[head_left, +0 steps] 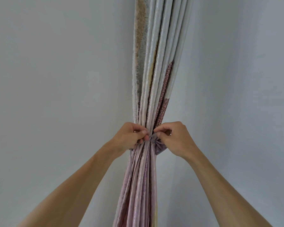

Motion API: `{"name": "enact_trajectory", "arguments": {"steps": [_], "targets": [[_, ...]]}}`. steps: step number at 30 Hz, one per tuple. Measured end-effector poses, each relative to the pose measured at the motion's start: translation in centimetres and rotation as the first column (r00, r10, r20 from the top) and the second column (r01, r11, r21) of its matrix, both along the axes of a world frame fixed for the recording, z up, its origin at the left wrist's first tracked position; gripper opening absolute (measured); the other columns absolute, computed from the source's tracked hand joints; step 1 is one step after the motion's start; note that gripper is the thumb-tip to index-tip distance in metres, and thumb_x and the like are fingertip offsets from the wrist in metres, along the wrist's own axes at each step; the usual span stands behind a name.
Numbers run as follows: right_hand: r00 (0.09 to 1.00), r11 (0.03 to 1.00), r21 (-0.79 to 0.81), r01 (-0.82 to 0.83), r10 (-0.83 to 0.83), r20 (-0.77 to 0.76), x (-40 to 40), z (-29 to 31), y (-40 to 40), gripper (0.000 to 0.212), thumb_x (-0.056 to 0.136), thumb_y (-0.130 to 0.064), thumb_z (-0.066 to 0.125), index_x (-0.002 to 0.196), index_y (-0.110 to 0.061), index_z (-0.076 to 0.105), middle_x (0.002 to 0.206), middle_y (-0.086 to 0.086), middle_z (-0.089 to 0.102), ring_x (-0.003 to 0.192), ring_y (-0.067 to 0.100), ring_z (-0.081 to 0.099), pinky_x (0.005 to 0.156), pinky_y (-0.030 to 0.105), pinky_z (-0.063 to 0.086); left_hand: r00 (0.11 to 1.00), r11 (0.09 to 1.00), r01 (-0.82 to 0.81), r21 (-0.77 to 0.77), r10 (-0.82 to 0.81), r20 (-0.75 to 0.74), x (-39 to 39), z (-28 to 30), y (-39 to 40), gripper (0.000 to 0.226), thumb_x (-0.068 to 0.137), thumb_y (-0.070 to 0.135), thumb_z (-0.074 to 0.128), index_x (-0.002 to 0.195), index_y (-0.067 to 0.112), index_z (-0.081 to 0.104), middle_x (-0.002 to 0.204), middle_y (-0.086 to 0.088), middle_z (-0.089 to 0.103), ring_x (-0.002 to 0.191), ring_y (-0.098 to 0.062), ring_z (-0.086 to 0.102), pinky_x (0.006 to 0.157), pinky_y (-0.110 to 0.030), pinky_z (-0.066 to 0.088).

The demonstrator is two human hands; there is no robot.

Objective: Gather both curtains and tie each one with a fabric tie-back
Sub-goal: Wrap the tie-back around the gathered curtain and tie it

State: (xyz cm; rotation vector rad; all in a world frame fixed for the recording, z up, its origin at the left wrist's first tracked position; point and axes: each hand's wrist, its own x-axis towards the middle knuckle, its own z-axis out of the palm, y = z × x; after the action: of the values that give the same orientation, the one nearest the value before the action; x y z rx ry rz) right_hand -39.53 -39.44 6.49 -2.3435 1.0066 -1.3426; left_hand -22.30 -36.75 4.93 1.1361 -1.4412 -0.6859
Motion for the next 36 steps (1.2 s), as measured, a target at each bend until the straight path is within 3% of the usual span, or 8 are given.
{"name": "enact_trajectory", "arguments": {"steps": [5,10,13,20,25,29,33,36], "targets": [[0.99,0.987,0.074,-0.143,0.144,-0.009,0.9,0.5,0.6,0.022,0.089,-0.002,0.062,0.089,-0.018,0.076,0.074,0.007,0.073,0.062,0.024,0.072,0.05,0.039,0.06,0.958,0.991,0.025,-0.135,0.015,0.286,-0.8,-0.1,0.6,0.027,0.093,0.003,0.055,0.075,0.015,0.072,0.052,0.004,0.047,0.046,-0.01,0.036,0.045,-0.021,0.032],[0.98,0.983,0.016,-0.181,0.179,0.089,0.7,0.5,-0.1,0.018,0.087,-0.005,0.066,0.095,-0.021,0.069,0.082,-0.001,0.073,0.073,0.012,0.069,0.073,0.027,0.059,0.972,0.989,0.025,-0.143,0.009,0.233,-0.4,-0.2,0.3,0.026,0.093,0.014,0.06,0.077,-0.004,0.07,0.053,-0.004,0.047,0.05,-0.02,0.039,0.049,-0.028,0.035],[0.993,0.993,-0.036,-0.114,0.113,-0.039,0.7,-0.2,-0.3,0.014,0.084,-0.005,0.069,0.086,-0.019,0.072,0.077,-0.003,0.072,0.069,0.006,0.068,0.066,0.021,0.056,0.994,0.996,0.078,-0.043,-0.074,0.076,0.3,0.0,0.2,0.026,0.095,0.011,0.057,0.076,0.001,0.071,0.053,-0.003,0.056,0.044,-0.011,0.041,0.043,-0.024,0.032],[0.98,0.991,-0.119,-0.069,0.045,-0.193,1.6,0.2,-0.2,0.016,0.082,-0.005,0.066,0.075,-0.02,0.066,0.066,-0.013,0.061,0.057,-0.001,0.057,0.052,0.01,0.043,0.991,0.989,0.131,0.063,-0.132,0.015,1.3,0.5,0.3,0.006,0.087,0.005,0.066,0.085,0.002,0.072,0.074,-0.011,0.073,0.052,-0.009,0.055,0.041,-0.02,0.034],[0.988,0.99,-0.037,-0.136,0.133,-0.075,2.1,-0.7,-0.1,0.014,0.084,-0.004,0.064,0.074,-0.014,0.067,0.058,-0.011,0.059,0.048,0.002,0.055,0.047,0.023,0.053,1.0,0.999,0.027,0.032,-0.027,-0.007,1.8,1.2,0.4,0.006,0.083,0.006,0.071,0.078,0.006,0.075,0.068,-0.011,0.071,0.055,-0.013,0.062,0.045,-0.021,0.041],[0.981,0.981,-0.002,-0.194,0.194,0.021,3.0,-1.7,-0.2,0.016,0.081,-0.001,0.072,0.072,-0.014,0.069,0.05,-0.016,0.06,0.046,-0.001,0.057,0.046,0.012,0.046,0.999,0.999,-0.02,0.036,0.019,0.04,2.4,2.0,0.9,0.011,0.076,-0.003,0.074,0.086,-0.003,0.074,0.058,-0.007,0.068,0.052,-0.011,0.063,0.046,-0.017,0.046],[0.973,0.984,0.018,-0.177,0.172,0.152,3.6,-2.1,-1.1,0.02,0.082,-0.002,0.071,0.073,-0.019,0.066,0.065,-0.001,0.066,0.056,0.011,0.061,0.057,0.029,0.055,0.923,0.965,-0.085,-0.248,0.17,0.346,2.8,1.8,1.0,0.011,0.07,-0.008,0.071,0.078,0.0,0.073,0.062,-0.011,0.069,0.054,-0.015,0.06,0.056,-0.028,0.052],[0.968,0.982,0.037,-0.185,0.175,0.18,4.2,-2.1,-1.2,0.027,0.089,0.0,0.061,0.075,-0.022,0.067,0.071,0.004,0.069,0.059,0.013,0.063,0.063,0.037,0.059,0.613,0.713,-0.046,-0.7,0.573,0.544,3.0,0.1,0.3,0.014,0.066,-0.002,0.065,0.07,0.011,0.069,0.062,-0.004,0.068,0.058,-0.02,0.063,0.053,-0.037,0.053]]}}
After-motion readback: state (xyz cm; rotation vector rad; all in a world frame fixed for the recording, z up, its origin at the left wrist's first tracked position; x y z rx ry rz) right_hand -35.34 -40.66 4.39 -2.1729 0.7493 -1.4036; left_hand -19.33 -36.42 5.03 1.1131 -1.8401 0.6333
